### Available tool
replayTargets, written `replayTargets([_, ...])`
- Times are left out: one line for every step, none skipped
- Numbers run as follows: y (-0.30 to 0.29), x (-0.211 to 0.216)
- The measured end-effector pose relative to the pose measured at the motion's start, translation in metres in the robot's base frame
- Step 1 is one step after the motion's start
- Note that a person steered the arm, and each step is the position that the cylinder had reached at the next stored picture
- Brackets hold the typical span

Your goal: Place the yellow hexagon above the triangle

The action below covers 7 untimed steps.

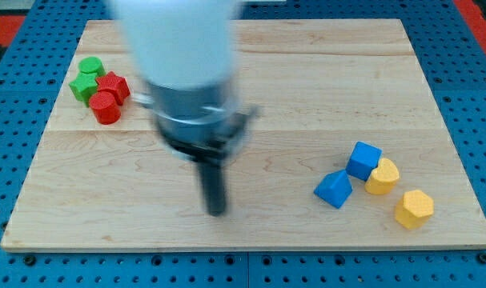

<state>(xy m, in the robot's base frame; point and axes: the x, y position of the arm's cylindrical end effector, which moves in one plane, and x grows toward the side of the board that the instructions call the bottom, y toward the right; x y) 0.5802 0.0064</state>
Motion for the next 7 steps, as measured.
replayTargets([0.123,0.038])
replayTargets([0.202,0.026])
replayTargets([0.219,-0.009])
replayTargets([0.223,-0.038])
replayTargets([0.225,-0.038])
replayTargets([0.251,-0.054])
replayTargets([0.247,-0.093])
